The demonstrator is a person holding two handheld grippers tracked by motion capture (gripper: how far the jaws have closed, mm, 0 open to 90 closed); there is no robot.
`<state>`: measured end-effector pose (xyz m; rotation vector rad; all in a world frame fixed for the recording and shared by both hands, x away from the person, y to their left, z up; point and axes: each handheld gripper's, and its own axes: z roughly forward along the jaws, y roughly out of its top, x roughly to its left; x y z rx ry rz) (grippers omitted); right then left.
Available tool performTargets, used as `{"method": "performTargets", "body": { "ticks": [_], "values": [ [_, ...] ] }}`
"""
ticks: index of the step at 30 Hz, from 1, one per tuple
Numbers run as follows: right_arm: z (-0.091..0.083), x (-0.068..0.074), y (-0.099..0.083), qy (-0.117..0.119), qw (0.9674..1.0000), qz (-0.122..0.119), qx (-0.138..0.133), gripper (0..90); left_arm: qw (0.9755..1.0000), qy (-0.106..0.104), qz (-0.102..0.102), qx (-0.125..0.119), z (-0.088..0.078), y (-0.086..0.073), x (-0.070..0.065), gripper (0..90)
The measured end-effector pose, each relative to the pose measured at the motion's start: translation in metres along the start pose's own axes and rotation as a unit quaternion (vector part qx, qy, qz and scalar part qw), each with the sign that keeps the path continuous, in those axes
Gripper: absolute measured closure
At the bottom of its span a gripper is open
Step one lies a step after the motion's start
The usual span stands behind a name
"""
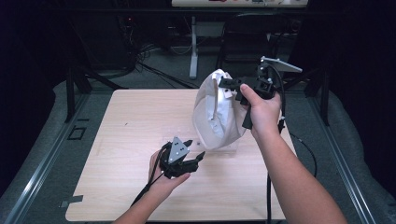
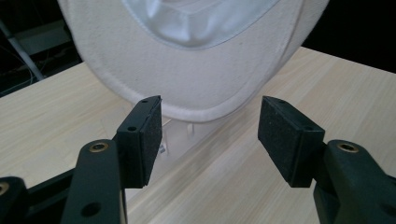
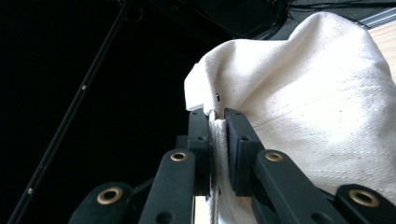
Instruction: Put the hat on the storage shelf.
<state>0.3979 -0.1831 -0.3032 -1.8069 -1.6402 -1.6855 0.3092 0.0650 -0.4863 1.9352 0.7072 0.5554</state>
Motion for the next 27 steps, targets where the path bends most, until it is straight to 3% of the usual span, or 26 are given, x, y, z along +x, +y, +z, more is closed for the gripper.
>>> {"method": "performTargets", "body": {
  "ticks": [5,8,14,16,17,19,25,27],
  "values": [
    [0.006,0.003,0.003,-0.006,0.9999,0.011,-0.011,81.9,0.9998,-0.008,0.017,0.001,0.01,0.008,-0.008,40.3],
    [0.008,0.004,0.005,-0.009,0.9998,0.011,-0.013,81.9,0.9992,-0.002,0.038,0.009,0.017,0.014,-0.013,40.0],
    [0.007,0.007,0.009,-0.013,0.9997,0.01,-0.018,81.8,0.9979,0.022,0.057,0.019,0.029,0.027,-0.02,41.3],
    [0.008,0.007,0.01,-0.011,0.9995,0.014,-0.024,81.8,0.9979,0.022,0.052,0.031,0.033,0.03,-0.019,50.6],
    [0.008,0.007,0.011,-0.014,0.9994,0.017,-0.027,81.8,0.9976,0.024,0.054,0.037,0.034,0.031,-0.019,50.6],
    [0.007,0.006,0.011,-0.016,0.9995,0.015,-0.023,81.8,0.9962,0.04,0.065,0.043,0.036,0.033,-0.018,55.2],
    [0.009,0.005,0.011,-0.014,0.9994,0.016,-0.026,81.8,0.9963,0.041,0.055,0.052,0.04,0.035,-0.013,59.1],
    [0.01,0.006,0.011,-0.014,0.9994,0.017,-0.027,81.8,0.9968,0.034,0.05,0.053,0.043,0.035,-0.015,54.6]
  ]
}}
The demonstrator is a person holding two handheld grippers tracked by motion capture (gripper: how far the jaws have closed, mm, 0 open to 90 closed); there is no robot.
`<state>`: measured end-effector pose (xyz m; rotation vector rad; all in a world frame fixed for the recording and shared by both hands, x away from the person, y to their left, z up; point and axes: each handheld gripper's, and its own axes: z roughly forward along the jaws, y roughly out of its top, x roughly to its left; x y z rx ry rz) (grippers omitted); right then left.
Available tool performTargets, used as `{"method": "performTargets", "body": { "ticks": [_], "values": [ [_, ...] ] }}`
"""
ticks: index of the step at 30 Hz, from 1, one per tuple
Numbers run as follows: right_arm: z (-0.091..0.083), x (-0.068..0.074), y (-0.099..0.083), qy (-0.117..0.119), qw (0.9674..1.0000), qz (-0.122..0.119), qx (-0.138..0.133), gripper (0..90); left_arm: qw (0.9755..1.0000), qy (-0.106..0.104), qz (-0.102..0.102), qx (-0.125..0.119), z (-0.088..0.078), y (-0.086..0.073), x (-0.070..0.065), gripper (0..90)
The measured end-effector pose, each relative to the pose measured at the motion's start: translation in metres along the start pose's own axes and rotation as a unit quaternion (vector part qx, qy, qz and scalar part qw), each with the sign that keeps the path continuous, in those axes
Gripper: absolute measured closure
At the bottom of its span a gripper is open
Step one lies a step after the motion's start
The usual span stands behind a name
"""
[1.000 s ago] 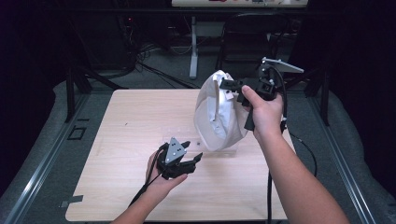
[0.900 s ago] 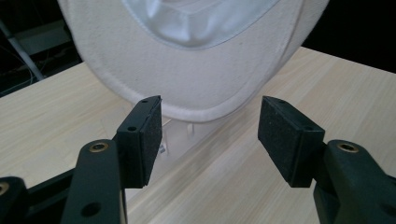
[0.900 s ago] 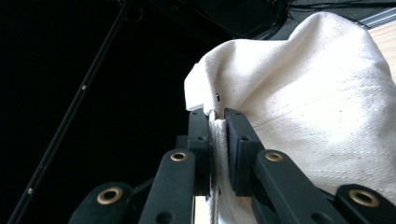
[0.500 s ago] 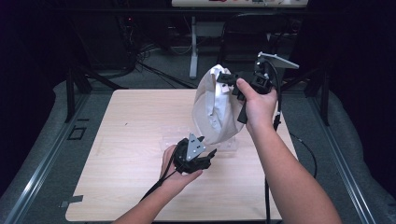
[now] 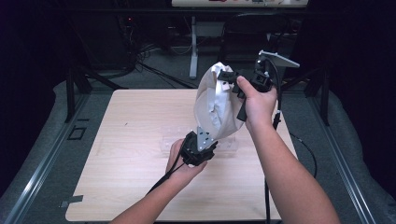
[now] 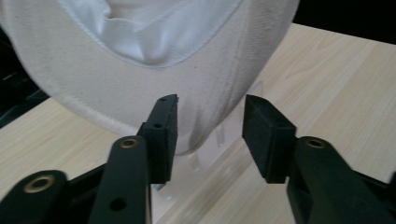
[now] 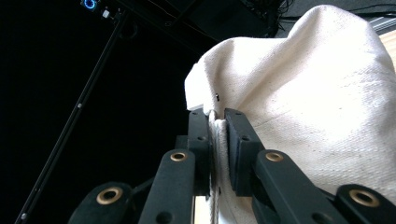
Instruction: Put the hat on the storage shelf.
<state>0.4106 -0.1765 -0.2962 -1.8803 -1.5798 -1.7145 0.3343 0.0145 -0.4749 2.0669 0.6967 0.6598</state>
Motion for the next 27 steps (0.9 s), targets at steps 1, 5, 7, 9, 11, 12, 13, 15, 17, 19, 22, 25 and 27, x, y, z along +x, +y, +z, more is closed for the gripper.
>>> {"method": "performTargets", "body": {
  "ticks": [1,5,7,9,11,12,13,15,17,19,22,25,27],
  "values": [
    [0.001,0.0,0.0,0.001,1.0,0.0,0.001,81.8,1.0,-0.001,-0.005,-0.001,0.003,0.002,-0.005,52.4],
    [0.002,0.003,-0.001,0.001,1.0,0.001,-0.003,81.7,0.9999,0.013,-0.004,-0.001,0.006,0.005,-0.007,51.1],
    [0.004,0.005,-0.003,0.003,1.0,-0.003,0.002,81.7,0.9997,0.023,-0.012,0.004,0.007,0.007,-0.004,61.0],
    [0.005,0.005,-0.004,0.004,1.0,-0.005,0.006,81.7,0.9995,0.027,-0.013,0.008,0.006,0.007,-0.002,67.3],
    [0.006,0.006,-0.004,0.004,1.0,-0.003,0.004,81.6,0.9994,0.027,-0.017,0.011,0.003,0.006,0.003,71.8],
    [0.006,0.006,-0.004,0.004,1.0,-0.003,0.004,81.6,0.9994,0.027,-0.017,0.011,0.003,0.006,0.003,74.1],
    [0.006,0.005,-0.004,0.001,1.0,-0.005,0.006,81.5,0.9994,0.022,-0.022,0.011,0.001,0.003,0.01,76.2],
    [0.006,0.005,-0.004,-0.001,1.0,-0.007,0.005,81.3,0.9995,0.018,-0.026,0.009,-0.001,0.002,0.013,78.4],
    [0.005,0.004,-0.004,-0.002,0.9999,-0.007,0.009,81.3,0.9993,0.007,-0.037,0.003,-0.004,0.0,0.02,78.4],
    [0.006,0.005,-0.004,0.001,1.0,-0.004,0.007,81.4,0.9991,0.004,-0.042,0.0,-0.009,-0.001,0.028,79.0],
    [0.006,0.006,-0.004,0.004,0.9999,-0.007,0.012,81.3,0.9969,-0.026,-0.073,-0.015,-0.014,0.0,0.04,80.0],
    [0.008,0.009,-0.005,0.004,0.9998,-0.011,0.013,81.3,0.9956,-0.046,-0.079,-0.02,-0.017,0.0,0.049,80.2],
    [0.01,0.01,-0.006,0.005,0.9997,-0.016,0.019,81.3,0.9952,-0.057,-0.076,-0.024,-0.017,-0.002,0.053,80.6]
  ]
}}
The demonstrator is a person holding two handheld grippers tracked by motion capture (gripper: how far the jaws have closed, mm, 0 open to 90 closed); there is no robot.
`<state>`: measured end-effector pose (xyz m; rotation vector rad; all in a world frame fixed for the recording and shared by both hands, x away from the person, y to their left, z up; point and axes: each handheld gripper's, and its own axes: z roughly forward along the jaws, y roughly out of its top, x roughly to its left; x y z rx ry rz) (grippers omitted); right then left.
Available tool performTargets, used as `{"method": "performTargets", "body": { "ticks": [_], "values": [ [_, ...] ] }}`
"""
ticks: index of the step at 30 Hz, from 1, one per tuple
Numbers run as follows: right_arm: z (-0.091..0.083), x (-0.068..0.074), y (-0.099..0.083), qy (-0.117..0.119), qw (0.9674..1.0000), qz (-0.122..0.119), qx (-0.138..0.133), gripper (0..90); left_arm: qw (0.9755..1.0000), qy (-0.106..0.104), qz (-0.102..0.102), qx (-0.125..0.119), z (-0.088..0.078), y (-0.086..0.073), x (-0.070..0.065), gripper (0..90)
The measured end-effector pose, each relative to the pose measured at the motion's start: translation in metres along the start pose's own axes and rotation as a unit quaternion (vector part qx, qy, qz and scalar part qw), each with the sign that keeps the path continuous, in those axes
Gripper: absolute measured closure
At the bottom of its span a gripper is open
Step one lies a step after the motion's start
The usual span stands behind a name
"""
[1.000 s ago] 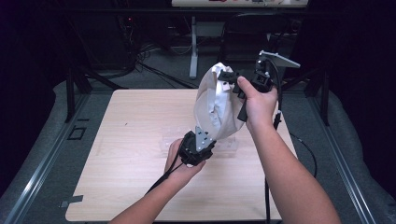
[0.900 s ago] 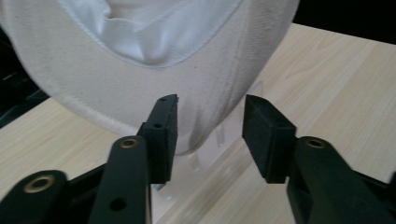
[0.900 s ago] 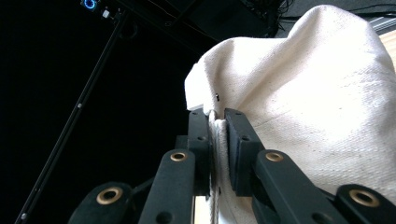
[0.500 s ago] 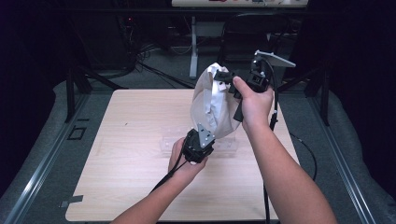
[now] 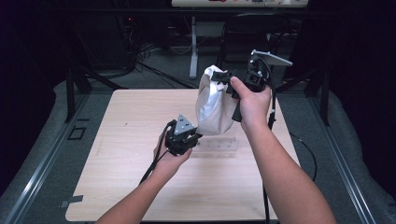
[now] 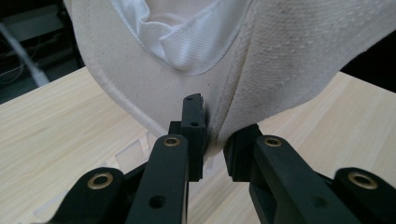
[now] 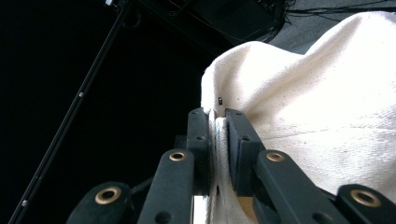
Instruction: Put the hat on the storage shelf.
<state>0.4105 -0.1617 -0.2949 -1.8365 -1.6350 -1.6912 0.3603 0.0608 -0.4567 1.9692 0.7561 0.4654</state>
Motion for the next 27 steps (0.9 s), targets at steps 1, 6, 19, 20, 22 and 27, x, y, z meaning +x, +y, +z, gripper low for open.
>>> {"method": "performTargets", "body": {
  "ticks": [1,6,19,20,22,27],
  "values": [
    [0.001,0.0,0.0,-0.002,1.0,-0.001,0.001,81.2,1.0,-0.001,0.0,-0.001,0.0,-0.001,0.001,80.6],
    [0.006,-0.001,-0.003,-0.011,0.9999,-0.007,0.003,81.3,1.0,-0.006,-0.004,0.001,0.003,-0.008,0.002,80.7],
    [0.017,-0.016,-0.011,-0.02,0.9995,-0.001,0.025,81.2,0.9999,-0.011,-0.008,-0.004,0.019,-0.033,0.001,81.0],
    [0.019,-0.018,-0.012,-0.021,0.9995,0.0,0.025,81.2,0.9999,-0.013,-0.009,-0.003,0.02,-0.034,0.002,81.0],
    [0.021,-0.02,-0.013,-0.022,0.9994,0.001,0.028,81.2,0.9997,-0.019,-0.014,-0.005,0.022,-0.037,0.006,81.0],
    [0.026,-0.019,-0.016,-0.018,0.9993,-0.001,0.034,81.2,0.9996,-0.02,-0.017,-0.012,0.021,-0.043,0.009,81.0]
  ]
}}
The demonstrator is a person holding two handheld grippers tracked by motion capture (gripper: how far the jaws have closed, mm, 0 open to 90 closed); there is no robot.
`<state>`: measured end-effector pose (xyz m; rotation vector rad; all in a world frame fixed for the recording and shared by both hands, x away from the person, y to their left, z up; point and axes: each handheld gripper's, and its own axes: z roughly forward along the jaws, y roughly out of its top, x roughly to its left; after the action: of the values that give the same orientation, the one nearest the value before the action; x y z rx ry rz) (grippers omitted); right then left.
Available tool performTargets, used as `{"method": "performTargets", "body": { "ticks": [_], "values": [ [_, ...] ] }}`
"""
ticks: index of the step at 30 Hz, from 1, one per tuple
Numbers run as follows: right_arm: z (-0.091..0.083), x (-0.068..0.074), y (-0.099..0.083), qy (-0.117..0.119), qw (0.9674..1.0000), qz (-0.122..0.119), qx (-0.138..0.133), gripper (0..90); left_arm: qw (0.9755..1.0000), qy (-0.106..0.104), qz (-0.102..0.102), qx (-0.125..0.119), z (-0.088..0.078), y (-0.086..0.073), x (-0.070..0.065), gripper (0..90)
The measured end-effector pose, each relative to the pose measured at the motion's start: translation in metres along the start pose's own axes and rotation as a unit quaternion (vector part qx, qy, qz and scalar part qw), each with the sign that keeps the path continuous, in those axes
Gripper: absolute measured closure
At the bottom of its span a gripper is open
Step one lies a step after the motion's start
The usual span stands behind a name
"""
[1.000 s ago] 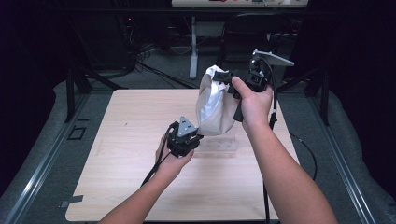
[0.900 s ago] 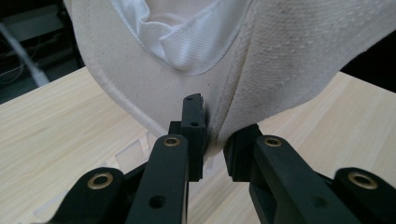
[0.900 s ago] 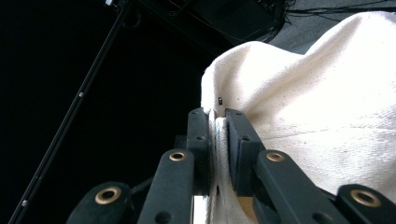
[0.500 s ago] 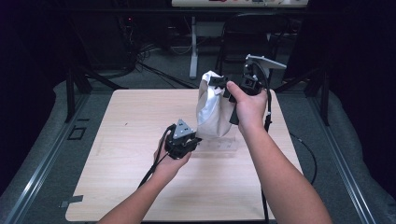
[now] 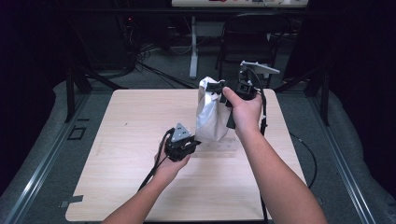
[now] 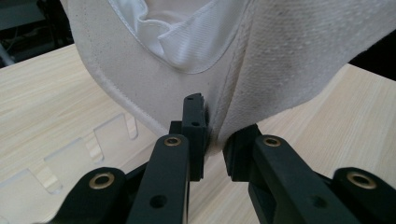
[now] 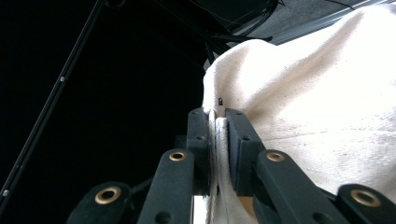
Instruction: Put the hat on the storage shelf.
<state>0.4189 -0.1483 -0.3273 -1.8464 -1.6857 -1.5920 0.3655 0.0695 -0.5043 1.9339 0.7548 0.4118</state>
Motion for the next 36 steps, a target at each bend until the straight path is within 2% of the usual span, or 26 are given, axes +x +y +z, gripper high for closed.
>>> {"method": "performTargets", "body": {
  "ticks": [5,9,13,16,21,24,28,31,34,36],
  "values": [
    [0.006,0.001,-0.003,0.003,1.0,0.0,0.007,81.2,0.9997,0.022,0.0,0.007,-0.005,-0.004,-0.002,82.7],
    [0.008,0.004,-0.006,0.004,0.9999,-0.006,0.015,81.2,0.9996,0.027,-0.005,0.008,-0.005,-0.006,-0.004,83.2],
    [0.009,0.004,-0.006,0.0,0.9998,-0.01,0.017,81.2,0.9993,0.033,-0.005,0.019,-0.002,-0.007,-0.005,83.4],
    [0.009,0.0,-0.007,-0.001,0.9998,-0.008,0.021,81.2,0.9988,0.04,-0.004,0.027,-0.001,-0.008,-0.006,83.9],
    [0.014,-0.009,-0.009,-0.004,0.9997,-0.001,0.025,81.2,0.9984,0.036,-0.019,0.039,0.001,-0.013,-0.002,84.4],
    [0.018,-0.012,-0.011,-0.004,0.9997,0.004,0.025,81.2,0.9979,0.038,-0.018,0.049,0.003,-0.014,-0.002,84.6],
    [0.022,-0.015,-0.013,-0.012,0.9995,0.001,0.03,81.2,0.9967,0.034,-0.037,0.063,0.003,-0.015,0.002,84.8],
    [0.024,-0.017,-0.015,-0.016,0.9993,0.003,0.034,81.2,0.9961,0.029,-0.057,0.06,0.001,-0.018,0.006,84.6],
    [0.026,-0.019,-0.016,-0.024,0.9991,0.003,0.036,81.2,0.9945,0.045,-0.036,0.087,0.009,-0.019,-0.001,84.6],
    [0.028,-0.021,-0.017,-0.026,0.9989,0.003,0.038,81.2,0.9935,0.051,-0.031,0.097,0.012,-0.019,-0.003,84.7]
  ]
}}
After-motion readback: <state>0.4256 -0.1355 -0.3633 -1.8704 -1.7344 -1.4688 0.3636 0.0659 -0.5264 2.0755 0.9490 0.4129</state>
